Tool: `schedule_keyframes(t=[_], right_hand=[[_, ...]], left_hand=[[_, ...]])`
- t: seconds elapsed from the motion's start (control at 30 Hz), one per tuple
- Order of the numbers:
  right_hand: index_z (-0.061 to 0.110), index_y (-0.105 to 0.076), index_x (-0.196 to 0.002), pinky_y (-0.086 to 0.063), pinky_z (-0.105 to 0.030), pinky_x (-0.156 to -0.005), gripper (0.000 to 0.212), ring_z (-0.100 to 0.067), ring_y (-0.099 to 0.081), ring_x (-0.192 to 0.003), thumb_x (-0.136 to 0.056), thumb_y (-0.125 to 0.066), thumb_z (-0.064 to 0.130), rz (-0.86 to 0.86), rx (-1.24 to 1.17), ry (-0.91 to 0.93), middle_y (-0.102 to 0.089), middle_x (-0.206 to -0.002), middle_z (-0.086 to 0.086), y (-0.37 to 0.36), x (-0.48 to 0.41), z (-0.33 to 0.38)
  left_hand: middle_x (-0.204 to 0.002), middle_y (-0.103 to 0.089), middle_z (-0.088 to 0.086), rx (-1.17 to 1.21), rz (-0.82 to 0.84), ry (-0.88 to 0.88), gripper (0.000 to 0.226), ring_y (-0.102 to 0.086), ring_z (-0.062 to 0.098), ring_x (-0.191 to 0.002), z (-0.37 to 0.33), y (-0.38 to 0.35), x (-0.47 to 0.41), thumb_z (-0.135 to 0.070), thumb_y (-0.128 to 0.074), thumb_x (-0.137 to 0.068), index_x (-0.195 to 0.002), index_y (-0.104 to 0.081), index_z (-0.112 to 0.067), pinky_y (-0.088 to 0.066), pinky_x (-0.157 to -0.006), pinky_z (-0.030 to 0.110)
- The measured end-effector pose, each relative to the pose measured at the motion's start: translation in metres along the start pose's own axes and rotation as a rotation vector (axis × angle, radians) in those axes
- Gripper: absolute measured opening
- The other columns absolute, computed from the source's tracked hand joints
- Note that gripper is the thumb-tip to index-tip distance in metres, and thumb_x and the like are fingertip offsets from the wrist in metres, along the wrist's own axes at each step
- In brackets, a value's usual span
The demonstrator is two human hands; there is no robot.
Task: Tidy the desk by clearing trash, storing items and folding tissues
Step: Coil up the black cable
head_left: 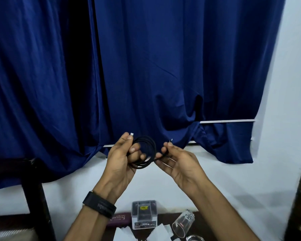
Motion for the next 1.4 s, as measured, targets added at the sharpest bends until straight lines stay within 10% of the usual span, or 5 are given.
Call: schedule_keyframes(t=[0.27,0.7,0.87,1.17,1.4], right_hand=[[0.039,-0.078,-0.107,-0.053,-0.02,-0.085,0.037,-0.005,-0.062,-0.089,-0.092,-0.072,0.006,0.227,0.872,0.586,-0.061,-0.105,0.008,-0.03,0.018,0.025],[0.025,-0.065,-0.091,-0.053,-0.029,-0.062,0.033,-0.005,-0.056,-0.056,-0.071,-0.09,0.031,0.032,0.962,0.383,-0.067,-0.067,0.007,-0.017,0.004,0.032],[0.032,-0.073,-0.104,-0.061,-0.043,-0.081,0.029,-0.016,-0.073,-0.083,-0.078,-0.06,0.036,0.152,1.148,0.3,-0.077,-0.087,0.005,-0.026,0.003,0.019],[0.005,-0.071,-0.117,-0.057,-0.044,-0.094,0.033,-0.022,-0.07,-0.087,-0.09,-0.069,0.024,0.382,0.291,-0.135,-0.074,-0.108,-0.012,-0.023,0.021,0.006],[0.009,-0.07,-0.092,-0.058,-0.04,-0.093,0.011,-0.016,-0.072,-0.07,-0.098,-0.062,0.013,0.061,-0.02,-0.163,-0.074,-0.08,-0.004,-0.001,0.005,0.004]], left_hand=[[-0.091,-0.068,0.006,-0.803,-0.118,-0.306,0.022,-0.062,0.009,-0.068,-0.009,0.001,0.01,-0.031,-0.043,-0.109,-0.127,-0.031,-0.032,-0.052,-0.068,0.026],[-0.089,-0.062,-0.003,-0.923,-0.067,-0.408,0.017,-0.065,0.009,-0.085,-0.009,-0.01,0.02,-0.032,-0.039,-0.109,-0.115,-0.031,-0.045,-0.045,-0.078,0.028],[-0.051,-0.049,-0.012,-0.578,0.041,-0.174,0.021,-0.045,0.001,-0.045,0.012,-0.01,0.011,-0.019,-0.041,-0.11,-0.129,-0.04,-0.027,-0.042,-0.053,0.018],[-0.047,-0.047,-0.012,-0.5,-0.049,-0.155,0.029,-0.04,0.003,-0.038,0.002,-0.001,0.008,-0.022,-0.049,-0.107,-0.133,-0.037,-0.026,-0.048,-0.05,0.024],[-0.053,-0.038,-0.008,-0.446,0.037,-0.083,0.021,-0.031,0.006,-0.04,0.006,-0.012,0.013,-0.019,-0.046,-0.108,-0.126,-0.043,-0.028,-0.047,-0.048,0.023]])
Point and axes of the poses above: each hand's wrist, its own x-axis away from the middle knuckle, its own y-axis out of the back of the hand, z = x × y, the point moved 9 cm from there along -x, towards the middle knuckle
